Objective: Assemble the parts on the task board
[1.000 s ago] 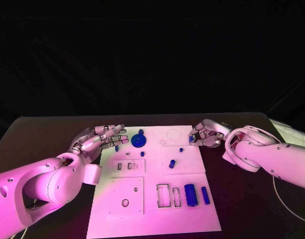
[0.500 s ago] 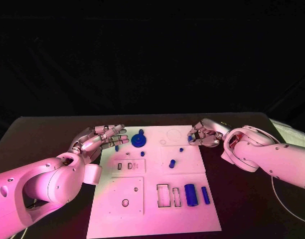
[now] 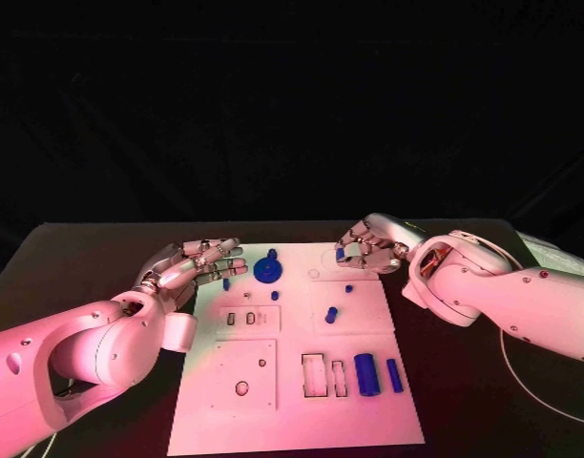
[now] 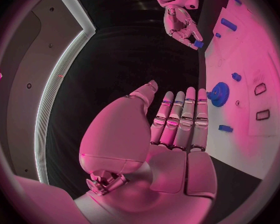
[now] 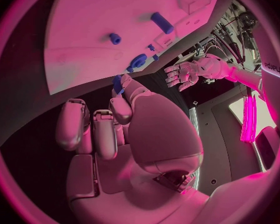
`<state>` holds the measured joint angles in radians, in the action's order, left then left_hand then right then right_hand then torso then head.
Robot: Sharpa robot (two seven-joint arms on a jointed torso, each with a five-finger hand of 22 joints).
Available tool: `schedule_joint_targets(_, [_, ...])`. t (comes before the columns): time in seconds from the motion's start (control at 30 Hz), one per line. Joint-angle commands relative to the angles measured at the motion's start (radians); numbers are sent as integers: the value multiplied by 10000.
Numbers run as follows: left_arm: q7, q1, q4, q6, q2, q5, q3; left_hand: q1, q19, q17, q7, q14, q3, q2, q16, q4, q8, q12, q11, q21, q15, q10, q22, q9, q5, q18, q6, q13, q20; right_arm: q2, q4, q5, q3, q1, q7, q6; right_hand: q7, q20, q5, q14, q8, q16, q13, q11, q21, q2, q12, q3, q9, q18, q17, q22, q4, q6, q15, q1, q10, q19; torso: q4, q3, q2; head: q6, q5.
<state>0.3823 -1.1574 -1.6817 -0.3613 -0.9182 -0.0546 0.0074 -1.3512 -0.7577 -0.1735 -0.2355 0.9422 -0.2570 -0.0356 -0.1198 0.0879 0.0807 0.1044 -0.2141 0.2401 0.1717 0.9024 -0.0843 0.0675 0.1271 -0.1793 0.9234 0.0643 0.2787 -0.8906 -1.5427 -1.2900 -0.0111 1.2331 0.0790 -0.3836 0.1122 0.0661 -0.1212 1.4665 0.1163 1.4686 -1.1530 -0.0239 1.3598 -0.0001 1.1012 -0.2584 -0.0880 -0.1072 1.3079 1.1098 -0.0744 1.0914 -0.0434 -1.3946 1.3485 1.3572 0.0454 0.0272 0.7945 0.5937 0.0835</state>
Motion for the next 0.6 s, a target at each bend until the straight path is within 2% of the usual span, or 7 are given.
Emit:
schedule_joint_targets(0.03, [115,7,67,230,43,-31,3,-8,-73,19,-220,80,-25,90,51,-35,64,63,40,5,1,78,13,-5,-31,-33,44,5,30,302,-330,-676,17,-12,1065,275,-55,-73,-179,667,21,-75,90,26,21,65,-143,-109,-25,159,689,-25,10,116,-60,149,-95,-28,59,55,-80,63,-40])
schedule_joint_targets(0.23, [150,11,210,229,65,-59,-8,4,-85,29,-217,106,-28,90,47,-37,72,74,44,10,-5,95,15,-4,-35,-35,57,7,27,1093,-765,-1761,115,-196,1621,663,-61,-78,-252,664,8,-92,228,29,-4,48,-325,-138,-30,152,665,-71,-27,137,-63,283,-153,-44,54,83,-127,214,-225])
schedule_joint_targets(0.27, [159,11,226,235,75,-62,-9,9,-93,35,-214,122,-30,92,44,-37,76,80,47,12,-8,105,16,-3,-36,-36,64,8,25,1232,-800,-1887,128,-252,1685,661,-61,-78,-252,664,8,-92,228,29,-4,48,-325,-138,-30,152,665,-71,-27,137,-63,283,-153,-44,54,85,-128,217,-230])
schedule_joint_targets(0.3, [168,11,242,245,89,-64,-10,12,-98,38,-213,130,-32,94,43,-38,78,84,49,14,-10,110,17,-3,-36,-37,68,8,24,1362,-826,-1988,140,-309,1744,633,-69,-79,-262,657,11,-112,258,34,-19,45,-363,-150,-33,145,632,-103,-18,150,-65,286,-168,-59,70,102,-135,243,-251])
schedule_joint_targets(0.43, [187,12,294,272,134,-69,-11,16,-113,47,-208,156,-40,99,38,-43,85,95,55,20,-17,127,18,-2,-36,-39,80,9,21,1816,-853,-2287,168,-560,1947,552,-75,-86,-322,652,3,-130,268,44,-38,33,-389,-195,-35,138,607,-136,15,155,-74,287,-170,-73,121,105,-125,287,-211])
schedule_joint_targets(0.6, [202,12,336,257,139,-71,-12,17,-115,49,-207,159,-41,100,37,-44,86,96,56,21,-18,129,19,-2,-36,-40,82,9,20,2275,-707,-2515,195,-770,2169,601,-73,-87,-327,649,1,-139,276,44,-47,20,-401,-196,-35,135,593,-155,18,156,-75,299,-172,-81,116,109,-123,324,-278])
